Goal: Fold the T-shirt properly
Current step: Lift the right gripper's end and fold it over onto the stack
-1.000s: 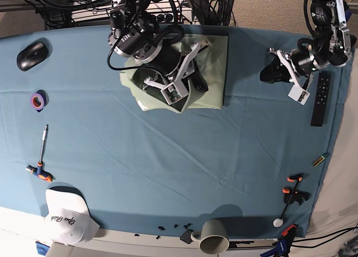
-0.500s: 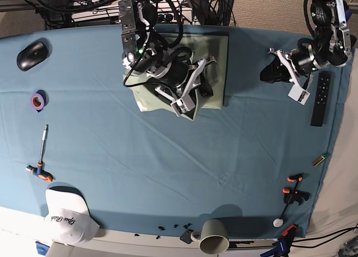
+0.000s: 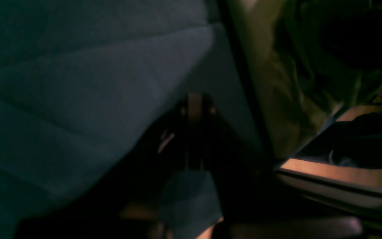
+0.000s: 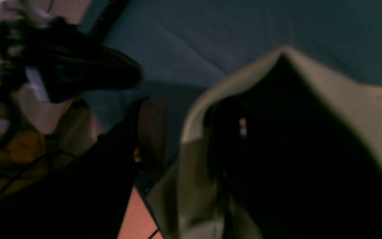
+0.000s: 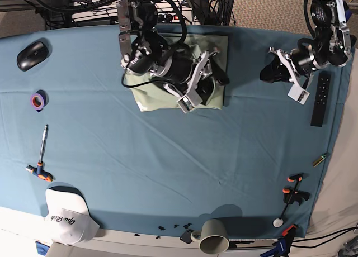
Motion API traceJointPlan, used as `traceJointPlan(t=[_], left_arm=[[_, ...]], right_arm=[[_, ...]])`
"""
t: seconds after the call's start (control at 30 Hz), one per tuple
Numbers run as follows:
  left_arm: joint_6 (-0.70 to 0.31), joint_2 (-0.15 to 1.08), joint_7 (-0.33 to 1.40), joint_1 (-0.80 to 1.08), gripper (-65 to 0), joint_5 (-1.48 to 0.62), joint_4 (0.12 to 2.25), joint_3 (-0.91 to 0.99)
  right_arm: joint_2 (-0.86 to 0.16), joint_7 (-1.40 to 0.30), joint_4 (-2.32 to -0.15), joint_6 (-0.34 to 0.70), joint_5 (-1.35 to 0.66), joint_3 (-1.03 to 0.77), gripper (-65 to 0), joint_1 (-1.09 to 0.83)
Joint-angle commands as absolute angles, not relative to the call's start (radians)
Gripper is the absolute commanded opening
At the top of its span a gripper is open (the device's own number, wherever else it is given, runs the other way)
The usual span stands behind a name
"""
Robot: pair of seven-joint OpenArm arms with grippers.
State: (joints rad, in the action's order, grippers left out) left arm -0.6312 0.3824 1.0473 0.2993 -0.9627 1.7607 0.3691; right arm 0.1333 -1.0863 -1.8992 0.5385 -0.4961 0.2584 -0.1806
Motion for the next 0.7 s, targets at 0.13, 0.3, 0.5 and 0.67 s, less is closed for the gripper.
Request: traceJointPlan(t=[0.13, 0.3, 0.5, 0.67], left_arm=[[-0.64, 0.394, 1.037, 0.302, -53.2, -0.997, 1.778, 0.376], [-0.64, 0.403, 1.039, 0.302, -51.4, -1.002, 1.778, 0.376], [-0.641, 0.419, 1.04, 0.302, -51.4, -1.007, 1.778, 0.376], [-0.641, 0.418, 1.067, 0.305, -51.4, -1.059, 1.778, 0.376]], right_arm=[[0.141, -1.077, -2.087, 0.569, -0.475, 0.262, -38.4, -0.199], [0.136, -1.076, -2.152, 0.569, -0.41, 0.262, -38.4, -0.24], [0.135, -1.096, -2.152, 0.564, -0.364, 0.262, -38.4, -0.263], [0.118, -1.107, -2.154, 0.563, -0.309, 0.26, -38.4, -0.266]])
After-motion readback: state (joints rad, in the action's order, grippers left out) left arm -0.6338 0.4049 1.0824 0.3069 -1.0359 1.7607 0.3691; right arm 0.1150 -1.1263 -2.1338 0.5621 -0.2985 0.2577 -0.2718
